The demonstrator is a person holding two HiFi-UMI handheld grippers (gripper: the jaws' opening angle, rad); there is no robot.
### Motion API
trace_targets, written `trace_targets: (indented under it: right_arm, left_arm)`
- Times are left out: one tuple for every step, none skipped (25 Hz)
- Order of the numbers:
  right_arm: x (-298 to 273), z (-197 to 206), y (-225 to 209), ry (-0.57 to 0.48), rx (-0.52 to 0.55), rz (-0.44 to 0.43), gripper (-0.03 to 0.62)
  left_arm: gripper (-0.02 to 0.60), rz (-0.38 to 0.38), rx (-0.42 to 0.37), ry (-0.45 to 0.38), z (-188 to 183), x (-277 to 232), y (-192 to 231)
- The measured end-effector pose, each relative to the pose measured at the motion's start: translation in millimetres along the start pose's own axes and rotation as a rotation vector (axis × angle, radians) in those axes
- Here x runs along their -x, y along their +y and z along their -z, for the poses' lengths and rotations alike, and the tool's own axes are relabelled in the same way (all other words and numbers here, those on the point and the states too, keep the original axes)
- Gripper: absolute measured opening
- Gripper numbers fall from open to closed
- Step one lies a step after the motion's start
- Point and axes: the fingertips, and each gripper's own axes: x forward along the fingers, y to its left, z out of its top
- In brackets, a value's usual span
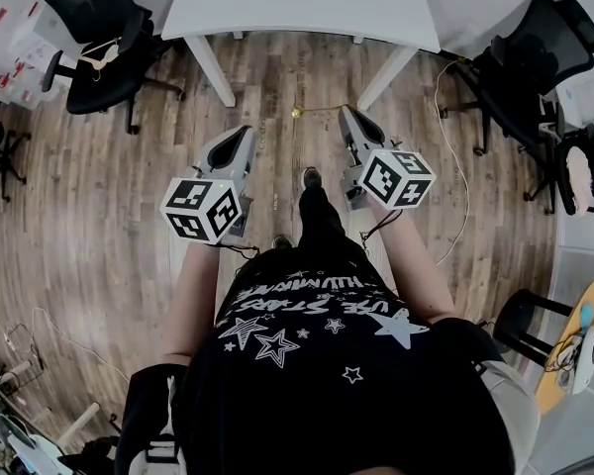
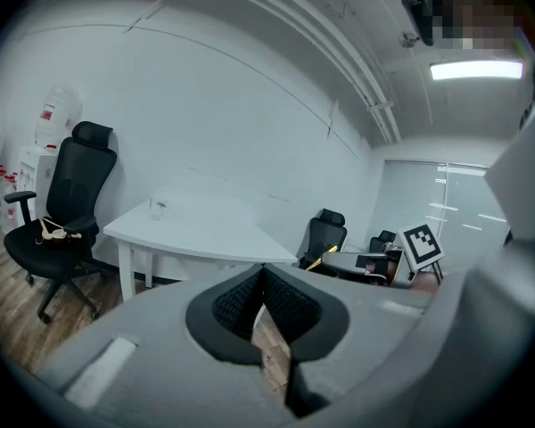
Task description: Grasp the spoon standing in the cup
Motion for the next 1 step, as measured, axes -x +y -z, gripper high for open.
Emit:
trace_targets:
  right_arm:
    - [0.5, 2.1, 2.2, 0.0, 0.0, 0.0, 0.014]
  left_arm:
    - [0.005, -0.001, 0.001, 0.0, 1.2, 2.6, 1.6]
